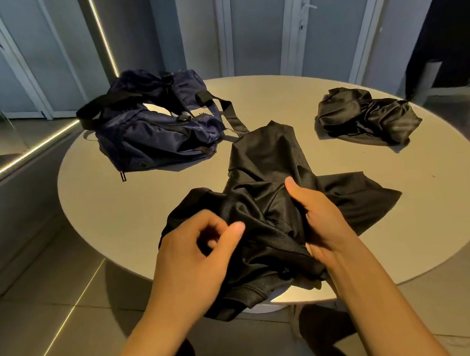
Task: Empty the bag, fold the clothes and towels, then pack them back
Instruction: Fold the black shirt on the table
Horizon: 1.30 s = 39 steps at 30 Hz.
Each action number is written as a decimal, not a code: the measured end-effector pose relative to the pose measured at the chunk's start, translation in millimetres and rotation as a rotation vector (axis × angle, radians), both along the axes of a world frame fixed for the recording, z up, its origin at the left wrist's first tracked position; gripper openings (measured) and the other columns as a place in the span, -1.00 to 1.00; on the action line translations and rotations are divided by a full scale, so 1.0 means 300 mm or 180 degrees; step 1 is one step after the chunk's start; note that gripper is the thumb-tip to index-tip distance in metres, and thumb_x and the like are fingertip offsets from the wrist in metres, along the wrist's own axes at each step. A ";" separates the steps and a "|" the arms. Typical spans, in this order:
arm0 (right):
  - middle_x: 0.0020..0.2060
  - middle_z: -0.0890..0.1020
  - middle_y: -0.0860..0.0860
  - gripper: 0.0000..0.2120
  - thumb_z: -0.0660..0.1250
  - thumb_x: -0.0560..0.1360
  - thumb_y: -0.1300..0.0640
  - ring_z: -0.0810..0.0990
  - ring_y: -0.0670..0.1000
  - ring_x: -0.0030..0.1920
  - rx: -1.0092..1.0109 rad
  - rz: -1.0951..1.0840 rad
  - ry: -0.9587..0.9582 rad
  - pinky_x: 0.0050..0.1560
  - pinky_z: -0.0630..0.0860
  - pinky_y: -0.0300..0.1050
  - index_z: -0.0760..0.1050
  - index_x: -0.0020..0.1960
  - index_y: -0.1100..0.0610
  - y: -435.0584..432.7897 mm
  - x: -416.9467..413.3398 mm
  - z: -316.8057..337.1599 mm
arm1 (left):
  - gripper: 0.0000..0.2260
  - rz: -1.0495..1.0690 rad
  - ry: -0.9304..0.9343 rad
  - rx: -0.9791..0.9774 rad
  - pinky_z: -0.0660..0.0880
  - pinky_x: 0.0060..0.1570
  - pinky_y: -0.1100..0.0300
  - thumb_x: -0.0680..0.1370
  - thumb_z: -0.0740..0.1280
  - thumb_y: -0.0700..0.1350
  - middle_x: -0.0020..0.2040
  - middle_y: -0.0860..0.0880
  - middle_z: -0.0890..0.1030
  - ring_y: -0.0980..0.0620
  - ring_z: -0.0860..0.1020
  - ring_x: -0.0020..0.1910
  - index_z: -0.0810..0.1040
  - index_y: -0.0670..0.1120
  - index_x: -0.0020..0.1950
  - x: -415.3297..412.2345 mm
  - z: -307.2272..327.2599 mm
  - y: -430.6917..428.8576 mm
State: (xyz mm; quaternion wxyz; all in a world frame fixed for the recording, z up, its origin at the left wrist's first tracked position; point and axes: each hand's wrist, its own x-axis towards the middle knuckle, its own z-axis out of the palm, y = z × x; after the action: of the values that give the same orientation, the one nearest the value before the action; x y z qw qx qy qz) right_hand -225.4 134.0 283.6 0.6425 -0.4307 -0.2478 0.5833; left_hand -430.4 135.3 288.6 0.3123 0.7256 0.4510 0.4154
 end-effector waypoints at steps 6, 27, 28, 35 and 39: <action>0.11 0.69 0.24 -0.62 0.19 0.67 0.03 0.68 0.17 0.16 0.0039 0.0072 -0.0200 0.18 0.62 0.02 0.62 0.18 0.30 -0.031 -0.001 -0.003 | -0.69 -0.0286 0.0183 -0.0513 0.54 -0.15 0.06 0.50 0.43 0.23 -0.29 0.00 0.60 0.04 0.58 -0.27 0.58 0.01 -0.24 0.115 0.030 0.026; 0.23 0.64 0.26 -0.53 0.29 0.59 -0.05 0.64 0.26 0.22 0.0110 -0.0277 0.0865 0.38 0.46 0.20 0.53 0.32 0.28 -0.015 0.019 -0.003 | -0.93 -0.0330 -0.0131 0.0660 0.46 -0.13 0.34 0.52 0.47 -0.02 -0.14 0.10 0.60 0.06 0.57 -0.10 0.60 0.05 -0.09 0.065 0.108 0.015; 0.24 0.63 0.27 -0.50 0.29 0.58 -0.06 0.63 0.27 0.24 0.0095 -0.0266 0.0831 0.40 0.44 0.21 0.52 0.34 0.29 -0.013 0.020 -0.004 | -0.86 -0.0466 0.0236 0.0683 0.44 -0.10 0.33 0.49 0.47 0.13 -0.12 0.14 0.58 0.09 0.55 -0.06 0.61 0.10 -0.08 0.073 0.110 0.012; 0.21 0.64 0.28 -0.51 0.28 0.58 -0.07 0.68 0.24 0.16 0.0083 -0.0206 0.0787 0.25 0.58 0.19 0.57 0.28 0.30 -0.018 0.023 0.004 | -0.95 -0.0490 0.0107 0.0496 0.51 -0.04 0.19 0.50 0.48 -0.04 -0.13 0.12 0.62 0.09 0.58 -0.06 0.66 0.08 -0.16 0.076 0.096 0.035; -0.01 0.74 0.12 -0.73 0.32 0.59 0.01 0.75 0.06 -0.05 0.0177 -0.0498 0.0766 -0.01 0.68 -0.04 0.75 -0.04 0.12 -0.024 0.042 -0.019 | -0.92 -0.0546 -0.1330 0.0275 0.58 -0.17 0.20 0.47 0.51 -0.03 -0.19 -0.03 0.67 -0.01 0.64 -0.18 0.68 -0.02 -0.14 0.038 0.134 0.014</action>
State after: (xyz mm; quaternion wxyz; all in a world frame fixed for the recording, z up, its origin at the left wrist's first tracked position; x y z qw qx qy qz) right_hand -212.8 126.6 277.9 0.7228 -0.3578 -0.1507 0.5717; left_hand -418.9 139.6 328.8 0.4018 0.6721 0.2950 0.5475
